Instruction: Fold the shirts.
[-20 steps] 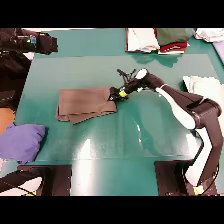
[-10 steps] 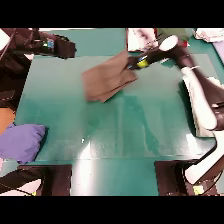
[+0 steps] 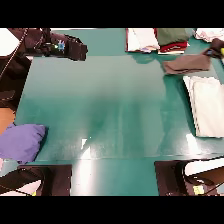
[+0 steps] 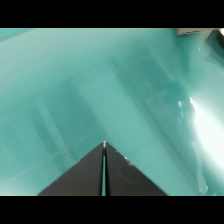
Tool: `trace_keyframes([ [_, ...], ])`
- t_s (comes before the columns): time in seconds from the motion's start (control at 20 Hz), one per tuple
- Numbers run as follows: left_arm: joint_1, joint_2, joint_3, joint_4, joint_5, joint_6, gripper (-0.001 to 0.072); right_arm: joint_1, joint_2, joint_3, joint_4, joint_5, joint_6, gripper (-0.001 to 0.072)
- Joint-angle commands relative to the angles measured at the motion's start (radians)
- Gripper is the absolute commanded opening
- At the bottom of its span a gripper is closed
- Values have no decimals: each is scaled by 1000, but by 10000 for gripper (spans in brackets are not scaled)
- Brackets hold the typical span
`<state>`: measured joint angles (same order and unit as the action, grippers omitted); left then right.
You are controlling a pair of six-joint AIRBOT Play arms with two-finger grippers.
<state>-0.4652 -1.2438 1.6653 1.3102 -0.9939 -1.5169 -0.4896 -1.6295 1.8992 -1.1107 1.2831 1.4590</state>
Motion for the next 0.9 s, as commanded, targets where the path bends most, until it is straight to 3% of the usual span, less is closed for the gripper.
trace_keyframes([
  [0.0,-3,0,0,-12,19,-2,30,-112,18,1,-6,-5,11,15],
  [0.35,-3,0,0,-13,16,-2,30,-121,174,1,-7,-126,11,15],
  [0.65,-3,0,0,-13,5,-1,30,-138,263,0,-29,15,6,15],
  [0.85,-2,0,0,-13,6,0,30,-152,306,-45,-225,143,6,15],
])
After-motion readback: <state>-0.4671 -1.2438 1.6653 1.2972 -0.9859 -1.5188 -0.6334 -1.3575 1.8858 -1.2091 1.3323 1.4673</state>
